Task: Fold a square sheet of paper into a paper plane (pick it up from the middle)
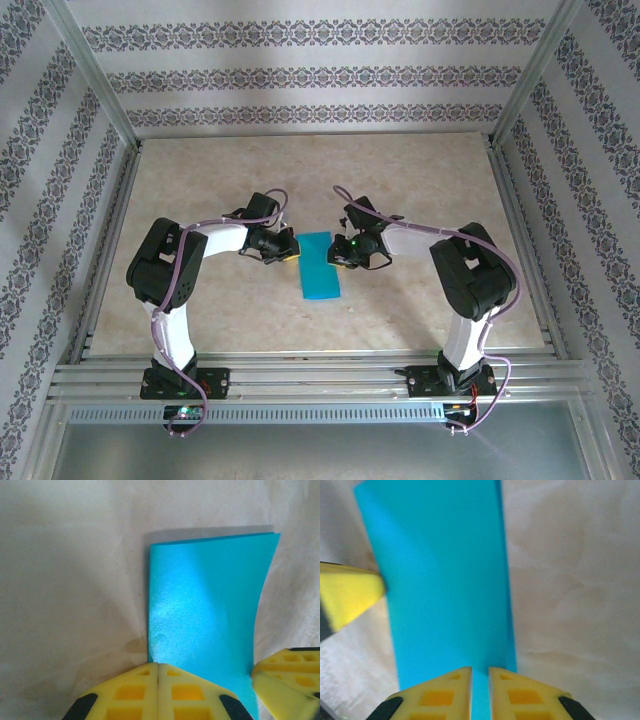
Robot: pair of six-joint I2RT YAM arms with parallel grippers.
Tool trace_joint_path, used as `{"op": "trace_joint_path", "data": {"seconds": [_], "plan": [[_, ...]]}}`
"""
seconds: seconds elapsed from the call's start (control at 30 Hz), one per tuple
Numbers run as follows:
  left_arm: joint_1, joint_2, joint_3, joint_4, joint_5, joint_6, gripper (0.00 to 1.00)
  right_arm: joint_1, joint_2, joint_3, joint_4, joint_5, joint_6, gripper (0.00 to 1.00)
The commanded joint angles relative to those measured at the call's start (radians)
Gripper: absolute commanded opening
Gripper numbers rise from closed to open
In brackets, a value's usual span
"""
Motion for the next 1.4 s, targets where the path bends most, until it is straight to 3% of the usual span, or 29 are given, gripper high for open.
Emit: {"op": "trace_joint_path", "data": {"seconds": [0.0,0.33,0.63,0.97,1.37], "plan": [[-0.002,0.025,-0.011,0.017,-0.007,-0.008,0.05,-0.011,-0.058,-0.004,0.036,-0.047,0.022,0.18],[-0.002,0.028,0.012,0.017,0.007,0.000,0.06,-0.012,0.081,0.083,0.033,-0.047,-0.029,0.13],[-0.004,-0.029,0.010,0.037,0.024,-0.011,0.08,-0.019,0.147,0.085,0.004,0.030,-0.047,0.12],[-0.065,-0.089,-0.119,0.230,0.059,-0.195,0.10,-0.015,0.175,0.056,-0.002,0.088,-0.012,0.12],[-0.144,-0.087,-0.168,0.095,-0.004,-0.192,0.09,-0.016,0.187,0.054,-0.043,0.146,0.012,0.11]]}}
